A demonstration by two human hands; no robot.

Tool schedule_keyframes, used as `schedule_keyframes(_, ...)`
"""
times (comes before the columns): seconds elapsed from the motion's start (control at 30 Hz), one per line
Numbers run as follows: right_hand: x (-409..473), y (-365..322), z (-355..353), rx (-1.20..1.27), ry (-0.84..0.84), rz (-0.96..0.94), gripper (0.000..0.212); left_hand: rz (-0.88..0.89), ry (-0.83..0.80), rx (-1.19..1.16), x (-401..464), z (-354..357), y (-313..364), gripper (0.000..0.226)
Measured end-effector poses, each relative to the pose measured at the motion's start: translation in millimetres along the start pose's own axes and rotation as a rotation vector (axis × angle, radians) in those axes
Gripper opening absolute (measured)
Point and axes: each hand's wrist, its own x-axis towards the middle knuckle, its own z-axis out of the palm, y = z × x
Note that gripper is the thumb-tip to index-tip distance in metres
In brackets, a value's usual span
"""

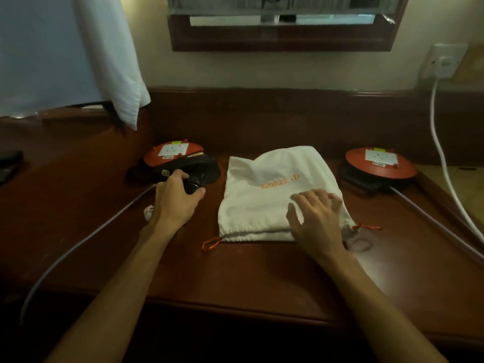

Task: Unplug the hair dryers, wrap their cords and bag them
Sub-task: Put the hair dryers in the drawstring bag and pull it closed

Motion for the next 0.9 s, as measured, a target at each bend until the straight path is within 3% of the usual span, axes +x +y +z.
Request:
schedule_keyframes(0.07, -10, -28, -15, 0.327, -0.104, 0.1, 0.033, 0.047, 0.033, -0.15, -11, -7, 17, 0.05)
schedule_keyframes(0.17, -16, -74, -43, 0.872, -0.283, 0.267, 0.037, 0.006, -0.069, -0.631, -24, -10, 53, 0.044)
schedule_keyframes(0.23, -10, -91, -58, 1.146, -0.26, 0.301, 0.039, -0.013, -0.191, -0.89, -34, -3, 77, 0.039)
schedule_keyframes(0.33, 1, -87, -73, 1.298, -0.15, 0.28, 0.038, 0.065, -0.349, -0.985, -46, 11, 97, 0.036)
schedule_keyframes(0.53, -11, -48, -90, 1.21, -0.081, 0.332, 0.038, 0.248, -0.627, -0.809, -43, 32, 98, 0.026)
schedule_keyframes(0.63, -17, -30, -97, 1.199, -0.076, 0.377, 0.04, 0.343, -0.571, -0.564, -44, 50, 77, 0.029)
schedule_keyframes(0.77, -19, -8, -115, 1.208, -0.128, 0.428, 0.056, 0.492, -0.481, 0.079, -32, 82, 40, 0.03)
schedule_keyframes(0.9, -24, 8, -130, 1.24, -0.244, 0.426, 0.054, 0.556, -0.446, 0.207, -21, 94, 34, 0.017)
